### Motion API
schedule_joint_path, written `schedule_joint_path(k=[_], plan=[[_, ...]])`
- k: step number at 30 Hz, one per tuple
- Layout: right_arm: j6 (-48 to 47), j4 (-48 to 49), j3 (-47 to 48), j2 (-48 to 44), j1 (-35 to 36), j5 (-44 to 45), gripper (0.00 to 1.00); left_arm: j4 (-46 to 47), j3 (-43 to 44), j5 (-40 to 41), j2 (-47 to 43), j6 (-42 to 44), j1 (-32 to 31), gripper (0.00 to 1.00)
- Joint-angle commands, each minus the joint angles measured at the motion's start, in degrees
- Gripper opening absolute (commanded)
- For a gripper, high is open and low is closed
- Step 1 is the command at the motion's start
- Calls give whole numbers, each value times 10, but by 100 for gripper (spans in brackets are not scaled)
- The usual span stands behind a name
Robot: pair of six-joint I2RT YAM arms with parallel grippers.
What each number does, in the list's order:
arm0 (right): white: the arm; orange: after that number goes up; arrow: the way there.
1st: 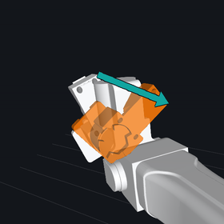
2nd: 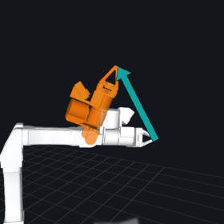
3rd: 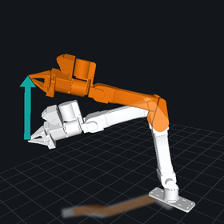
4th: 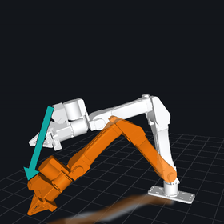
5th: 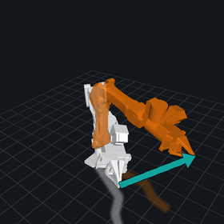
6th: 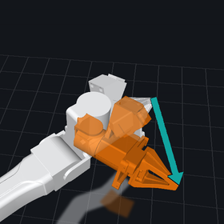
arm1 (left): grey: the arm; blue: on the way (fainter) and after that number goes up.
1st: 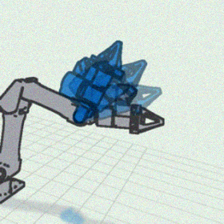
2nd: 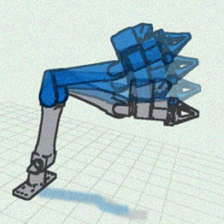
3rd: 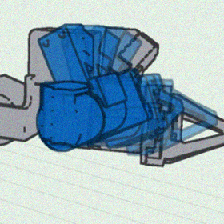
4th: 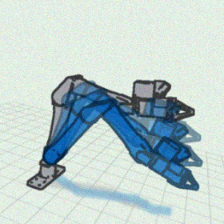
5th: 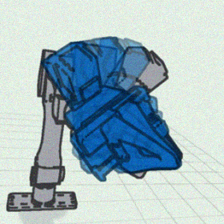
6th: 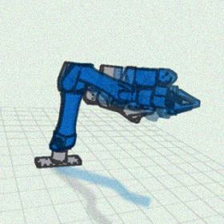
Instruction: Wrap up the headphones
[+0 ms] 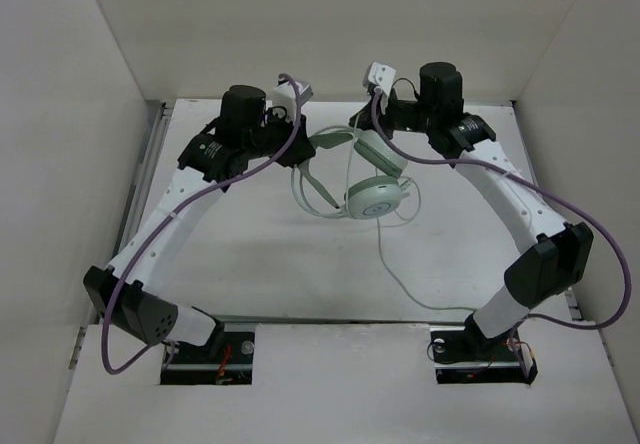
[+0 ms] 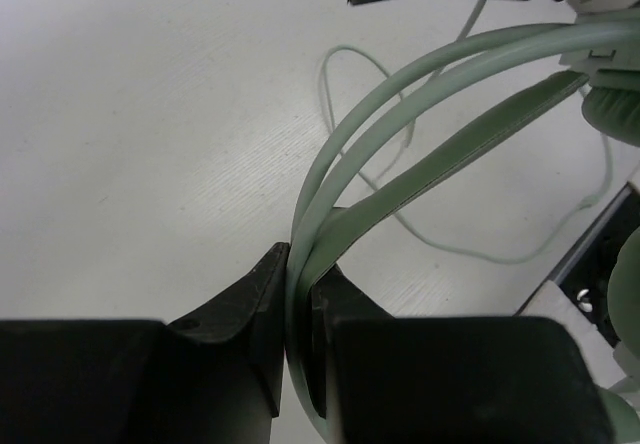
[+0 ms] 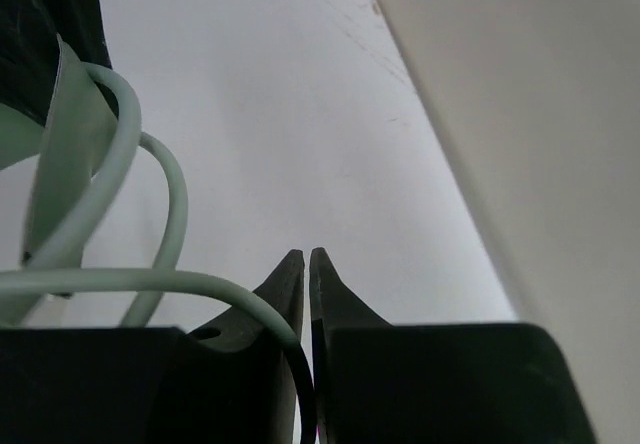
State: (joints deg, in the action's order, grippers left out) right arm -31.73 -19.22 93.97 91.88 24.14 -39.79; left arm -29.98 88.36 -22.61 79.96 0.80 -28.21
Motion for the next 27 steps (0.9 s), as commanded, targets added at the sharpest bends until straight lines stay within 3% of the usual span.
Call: schedule_joint_path(k=[1,8,20,27], plan=[[130,1,13,6,-21,-86,15,55,44,-94,-39,-49,14,0],[294,98,-70,-14,-28,-151,17,64,89,-102,-24,-81,41,0],[614,392,-293,-65,11,-183,19,70,190,-25,30,-99,105,0],[665,452,-389,-94,42,-167,22,108,233,73,59,-145,157,0]])
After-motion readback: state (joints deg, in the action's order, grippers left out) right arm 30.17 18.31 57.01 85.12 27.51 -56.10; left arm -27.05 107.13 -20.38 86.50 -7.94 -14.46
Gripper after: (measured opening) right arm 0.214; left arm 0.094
